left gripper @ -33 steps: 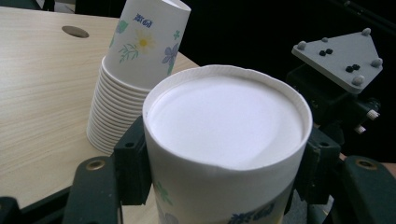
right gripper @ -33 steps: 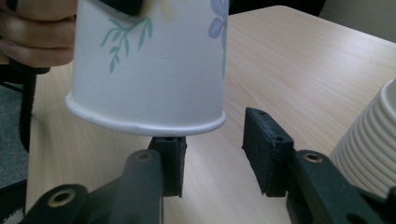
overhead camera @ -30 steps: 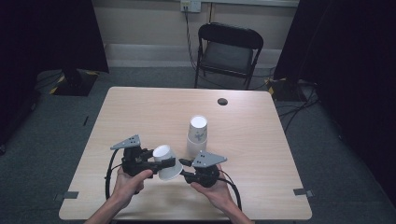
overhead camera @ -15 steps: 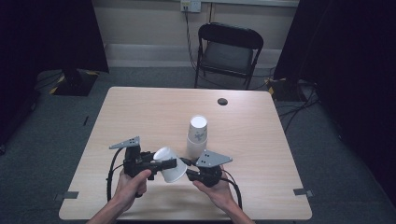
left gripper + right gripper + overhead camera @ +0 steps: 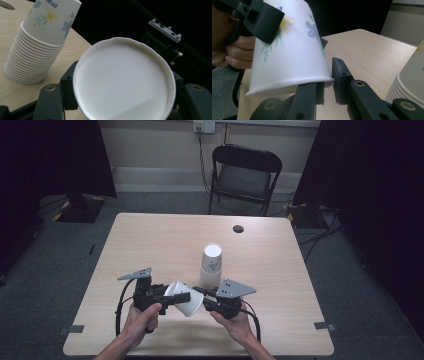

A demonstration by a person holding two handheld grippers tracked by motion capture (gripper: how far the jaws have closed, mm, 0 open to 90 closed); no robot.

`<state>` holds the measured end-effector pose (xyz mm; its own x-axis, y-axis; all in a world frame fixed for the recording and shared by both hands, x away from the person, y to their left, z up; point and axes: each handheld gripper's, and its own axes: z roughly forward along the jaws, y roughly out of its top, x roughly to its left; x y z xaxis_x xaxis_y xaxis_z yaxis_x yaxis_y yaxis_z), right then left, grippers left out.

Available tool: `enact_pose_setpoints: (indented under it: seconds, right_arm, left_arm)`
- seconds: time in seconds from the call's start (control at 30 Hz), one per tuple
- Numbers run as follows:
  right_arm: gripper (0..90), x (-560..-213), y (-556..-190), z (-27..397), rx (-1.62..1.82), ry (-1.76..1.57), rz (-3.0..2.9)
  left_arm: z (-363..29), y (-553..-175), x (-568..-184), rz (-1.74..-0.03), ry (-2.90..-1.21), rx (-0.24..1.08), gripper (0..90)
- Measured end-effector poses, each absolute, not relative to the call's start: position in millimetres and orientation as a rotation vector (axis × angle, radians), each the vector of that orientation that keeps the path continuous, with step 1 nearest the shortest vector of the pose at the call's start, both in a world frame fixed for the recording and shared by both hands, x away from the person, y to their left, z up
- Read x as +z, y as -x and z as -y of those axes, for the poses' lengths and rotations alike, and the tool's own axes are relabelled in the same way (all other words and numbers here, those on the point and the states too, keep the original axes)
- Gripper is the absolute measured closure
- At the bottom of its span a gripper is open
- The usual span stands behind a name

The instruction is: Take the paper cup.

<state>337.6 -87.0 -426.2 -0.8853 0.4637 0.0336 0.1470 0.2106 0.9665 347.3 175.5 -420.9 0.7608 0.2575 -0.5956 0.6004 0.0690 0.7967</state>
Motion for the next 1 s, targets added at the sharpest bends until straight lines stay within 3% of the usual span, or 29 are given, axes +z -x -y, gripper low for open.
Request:
enact_pose_setpoints:
  seconds: [0.4, 0.8, 1.0]
  right_arm:
    - [82.2, -426, -336, 85, 1.678, -0.566, -2.223]
    - [85.2, -424, -337, 88, 1.688, -0.573, -2.232]
    - [85.7, -423, -336, 91, 1.695, -0.604, -2.199]
  left_arm:
    - [-177, -347, -424, -0.687, -1.515, -0.263, 30.5]
    - [-181, -349, -423, -0.699, -1.516, -0.229, 19.8]
    - [-186, -349, -418, -0.690, -1.542, -0.172, 19.7]
